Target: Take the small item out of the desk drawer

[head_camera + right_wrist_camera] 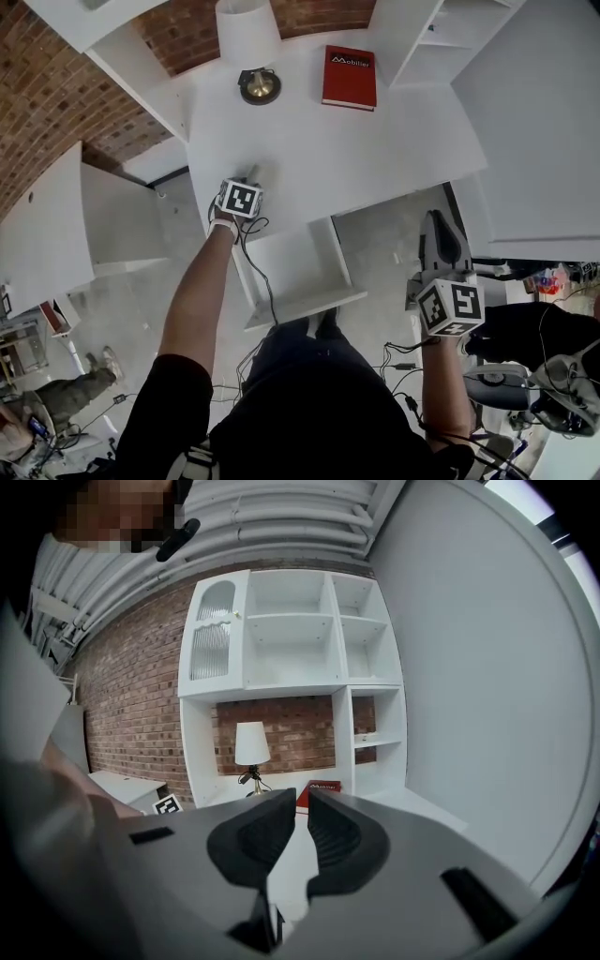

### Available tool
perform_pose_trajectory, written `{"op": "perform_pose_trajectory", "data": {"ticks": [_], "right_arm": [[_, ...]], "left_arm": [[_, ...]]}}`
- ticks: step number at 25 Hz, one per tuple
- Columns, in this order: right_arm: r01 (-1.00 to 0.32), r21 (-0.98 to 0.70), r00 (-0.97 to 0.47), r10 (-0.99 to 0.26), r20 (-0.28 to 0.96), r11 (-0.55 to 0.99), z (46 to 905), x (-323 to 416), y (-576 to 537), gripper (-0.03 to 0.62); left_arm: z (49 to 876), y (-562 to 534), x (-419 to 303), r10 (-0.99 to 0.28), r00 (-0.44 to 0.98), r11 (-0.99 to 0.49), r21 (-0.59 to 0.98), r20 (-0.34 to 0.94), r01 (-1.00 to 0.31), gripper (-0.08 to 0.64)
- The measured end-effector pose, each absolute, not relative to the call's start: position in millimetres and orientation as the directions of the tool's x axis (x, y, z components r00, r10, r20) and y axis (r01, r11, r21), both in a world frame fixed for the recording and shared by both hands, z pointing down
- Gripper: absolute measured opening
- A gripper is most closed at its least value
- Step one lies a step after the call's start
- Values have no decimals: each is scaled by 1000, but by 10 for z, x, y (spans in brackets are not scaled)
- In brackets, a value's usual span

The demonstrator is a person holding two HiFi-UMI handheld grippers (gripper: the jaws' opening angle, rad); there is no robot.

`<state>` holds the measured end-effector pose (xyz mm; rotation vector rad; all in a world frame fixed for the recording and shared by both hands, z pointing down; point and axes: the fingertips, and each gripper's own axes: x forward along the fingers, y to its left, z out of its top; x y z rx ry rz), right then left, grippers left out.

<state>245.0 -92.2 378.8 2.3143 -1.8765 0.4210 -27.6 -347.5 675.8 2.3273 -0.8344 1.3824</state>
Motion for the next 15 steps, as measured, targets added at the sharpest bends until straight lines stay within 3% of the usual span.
{"op": "perform_pose_trajectory", "data": {"ticks": [7, 15], "right_arm": [[-974, -76, 182, -937, 299, -214, 3822, 2406, -1003, 38], [-983, -85, 134, -952, 274, -163, 3782, 2372, -1144, 38]], "left_arm": [[6673, -3517, -222, -350, 387, -785, -42, 853, -618, 213], [6061, -3534, -301, -468, 461, -747, -59, 754, -663, 217]]}}
